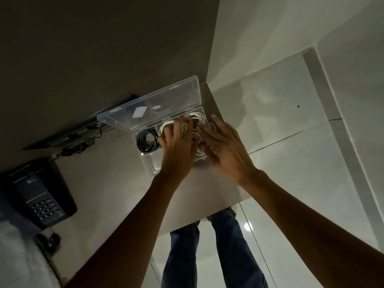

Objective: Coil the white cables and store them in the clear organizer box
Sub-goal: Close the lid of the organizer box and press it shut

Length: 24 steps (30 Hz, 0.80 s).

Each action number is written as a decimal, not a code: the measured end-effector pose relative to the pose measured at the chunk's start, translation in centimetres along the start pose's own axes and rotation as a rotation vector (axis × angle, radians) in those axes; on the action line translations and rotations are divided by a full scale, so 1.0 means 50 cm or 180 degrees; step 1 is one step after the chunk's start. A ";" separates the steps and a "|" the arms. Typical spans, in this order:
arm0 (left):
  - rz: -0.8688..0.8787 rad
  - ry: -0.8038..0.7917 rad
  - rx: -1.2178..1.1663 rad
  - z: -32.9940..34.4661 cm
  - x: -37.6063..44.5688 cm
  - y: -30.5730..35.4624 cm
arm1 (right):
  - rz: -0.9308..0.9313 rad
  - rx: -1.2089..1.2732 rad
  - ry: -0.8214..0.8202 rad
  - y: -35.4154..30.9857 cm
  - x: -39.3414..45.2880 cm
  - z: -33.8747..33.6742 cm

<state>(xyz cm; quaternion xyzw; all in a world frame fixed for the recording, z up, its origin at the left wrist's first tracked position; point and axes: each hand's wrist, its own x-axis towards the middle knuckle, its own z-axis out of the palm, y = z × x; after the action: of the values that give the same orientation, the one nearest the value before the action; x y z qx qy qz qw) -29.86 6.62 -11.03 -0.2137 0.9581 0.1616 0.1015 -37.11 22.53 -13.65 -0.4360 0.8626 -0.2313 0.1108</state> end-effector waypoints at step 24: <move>0.0088 0.1551 0.0118 -0.215 -0.022 -0.072 | 0.0527 -0.0049 -0.0010 -0.027 0.050 -0.007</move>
<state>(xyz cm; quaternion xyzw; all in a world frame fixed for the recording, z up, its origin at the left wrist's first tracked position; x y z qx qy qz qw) -28.64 0.18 -1.75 -0.2314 0.9599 0.0890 -0.1309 -37.80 19.92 -12.64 -0.3644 0.8973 -0.2140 0.1276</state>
